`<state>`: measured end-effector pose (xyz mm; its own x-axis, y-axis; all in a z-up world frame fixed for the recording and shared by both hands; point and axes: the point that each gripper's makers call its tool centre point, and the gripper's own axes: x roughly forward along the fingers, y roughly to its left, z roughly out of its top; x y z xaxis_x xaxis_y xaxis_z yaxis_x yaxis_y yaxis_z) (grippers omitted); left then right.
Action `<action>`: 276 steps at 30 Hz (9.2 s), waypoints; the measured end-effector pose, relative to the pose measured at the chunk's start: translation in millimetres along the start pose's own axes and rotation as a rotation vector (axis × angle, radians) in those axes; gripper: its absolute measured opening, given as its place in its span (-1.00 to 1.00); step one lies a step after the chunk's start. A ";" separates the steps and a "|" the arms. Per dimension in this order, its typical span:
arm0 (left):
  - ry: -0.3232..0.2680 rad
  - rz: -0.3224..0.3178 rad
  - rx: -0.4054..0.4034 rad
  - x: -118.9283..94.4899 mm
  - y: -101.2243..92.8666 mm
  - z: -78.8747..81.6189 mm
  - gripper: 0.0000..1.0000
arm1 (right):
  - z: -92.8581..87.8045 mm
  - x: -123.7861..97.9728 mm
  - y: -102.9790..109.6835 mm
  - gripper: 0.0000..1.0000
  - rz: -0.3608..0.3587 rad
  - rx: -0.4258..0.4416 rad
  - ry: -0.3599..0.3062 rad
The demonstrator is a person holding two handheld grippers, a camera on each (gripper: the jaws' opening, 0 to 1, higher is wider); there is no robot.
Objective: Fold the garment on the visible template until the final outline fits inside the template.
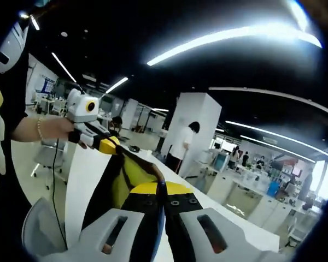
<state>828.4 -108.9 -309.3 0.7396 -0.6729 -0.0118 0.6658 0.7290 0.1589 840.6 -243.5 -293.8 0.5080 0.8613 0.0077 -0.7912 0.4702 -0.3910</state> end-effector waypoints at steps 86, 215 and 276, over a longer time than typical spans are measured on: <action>0.624 0.193 -0.795 219.9 163.9 -450.8 -1.00 | -507.6 184.2 -74.7 -0.95 -0.009 0.581 0.664; 0.512 0.162 -0.343 -124.2 -33.4 -269.6 0.99 | -263.5 -158.1 106.7 0.99 -0.276 0.623 0.481; 0.629 0.193 -0.428 -110.4 -32.7 -305.5 0.94 | -447.7 -154.3 180.7 -0.67 -0.149 0.819 0.995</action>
<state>754.9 -20.2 -614.9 0.6781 -0.4249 -0.5997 0.4049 0.8969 -0.1777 771.7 -377.7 -777.7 0.3619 0.4454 -0.8189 -0.5028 0.8330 0.2308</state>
